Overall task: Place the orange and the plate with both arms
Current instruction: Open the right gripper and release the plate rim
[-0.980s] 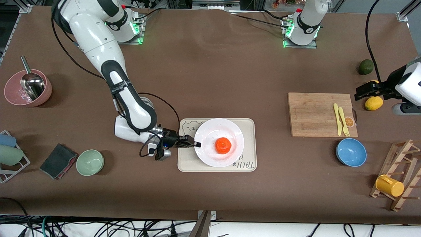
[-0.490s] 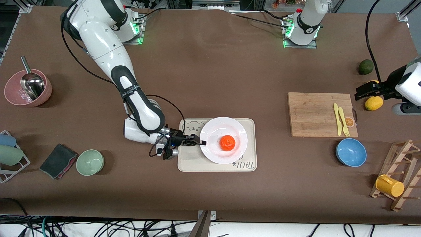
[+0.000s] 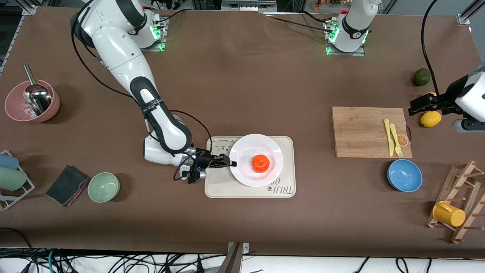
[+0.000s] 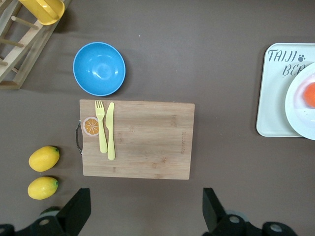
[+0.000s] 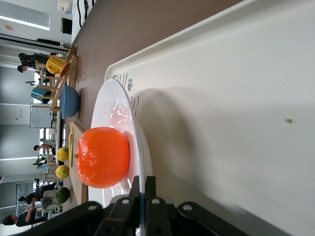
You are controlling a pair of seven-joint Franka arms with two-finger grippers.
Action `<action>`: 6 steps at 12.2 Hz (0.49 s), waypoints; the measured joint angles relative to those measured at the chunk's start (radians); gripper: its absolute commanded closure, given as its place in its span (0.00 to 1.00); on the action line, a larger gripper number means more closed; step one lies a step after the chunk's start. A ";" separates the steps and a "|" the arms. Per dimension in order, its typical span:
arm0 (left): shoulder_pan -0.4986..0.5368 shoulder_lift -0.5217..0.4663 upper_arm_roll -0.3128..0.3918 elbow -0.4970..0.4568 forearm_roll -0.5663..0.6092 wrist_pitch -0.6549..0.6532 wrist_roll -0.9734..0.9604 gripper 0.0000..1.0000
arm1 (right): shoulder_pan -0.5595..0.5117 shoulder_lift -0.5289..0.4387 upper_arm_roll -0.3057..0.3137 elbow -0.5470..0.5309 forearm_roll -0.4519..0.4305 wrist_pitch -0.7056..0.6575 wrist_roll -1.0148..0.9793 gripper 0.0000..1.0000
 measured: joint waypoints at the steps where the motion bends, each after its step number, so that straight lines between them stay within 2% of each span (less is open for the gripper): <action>1: 0.000 0.000 0.000 0.000 0.000 0.000 0.000 0.00 | -0.001 0.000 0.000 0.001 -0.007 0.000 0.000 0.00; 4: 0.001 0.000 0.000 0.000 0.000 0.000 0.000 0.00 | -0.006 0.000 0.000 0.012 -0.025 0.000 0.000 0.00; 6: 0.001 0.000 0.000 0.000 0.000 0.000 0.000 0.00 | -0.010 -0.002 0.000 0.019 -0.099 -0.001 0.004 0.00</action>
